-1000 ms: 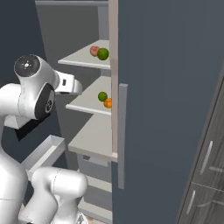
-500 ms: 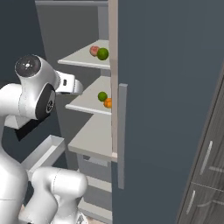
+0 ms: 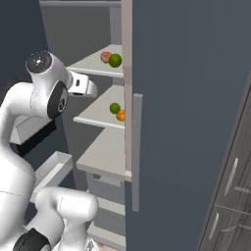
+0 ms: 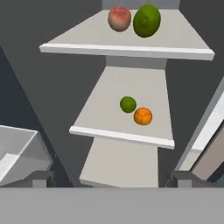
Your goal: Take the peach and lime from the highest rack and move them to the second highest rack where the lime and orange are located, to maximize freezer space. Close the freezer door after rearranging.
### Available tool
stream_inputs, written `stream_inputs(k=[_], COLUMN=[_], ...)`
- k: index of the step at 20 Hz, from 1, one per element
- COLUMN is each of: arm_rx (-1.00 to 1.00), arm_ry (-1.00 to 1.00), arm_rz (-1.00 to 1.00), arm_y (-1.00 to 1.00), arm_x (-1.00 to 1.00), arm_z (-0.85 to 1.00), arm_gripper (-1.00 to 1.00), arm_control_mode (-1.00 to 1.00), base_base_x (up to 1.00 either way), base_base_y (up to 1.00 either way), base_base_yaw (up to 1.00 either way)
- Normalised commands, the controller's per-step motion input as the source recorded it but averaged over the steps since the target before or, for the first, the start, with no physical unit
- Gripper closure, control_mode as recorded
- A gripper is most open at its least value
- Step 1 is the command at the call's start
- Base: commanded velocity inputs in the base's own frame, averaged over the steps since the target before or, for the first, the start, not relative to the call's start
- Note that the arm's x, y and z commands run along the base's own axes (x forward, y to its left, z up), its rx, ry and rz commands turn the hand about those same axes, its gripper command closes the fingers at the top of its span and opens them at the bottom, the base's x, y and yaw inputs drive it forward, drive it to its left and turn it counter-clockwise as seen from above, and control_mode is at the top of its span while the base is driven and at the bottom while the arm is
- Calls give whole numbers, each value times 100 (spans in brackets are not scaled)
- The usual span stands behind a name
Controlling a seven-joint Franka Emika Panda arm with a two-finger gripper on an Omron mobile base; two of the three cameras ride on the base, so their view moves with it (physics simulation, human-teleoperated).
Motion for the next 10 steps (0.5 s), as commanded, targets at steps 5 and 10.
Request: stream_inputs(k=[5, 10], arm_rx=[0, 0], arm_ry=[6, 13], arm_rz=[-4, -1], arm_y=[0, -6], arm_x=[72, 89], arm_z=[36, 18], arm_gripper=[-100, -100], arm_control_mode=[-100, -100], base_base_x=[0, 0], base_base_y=[0, 0], base_base_yaw=[0, 0])
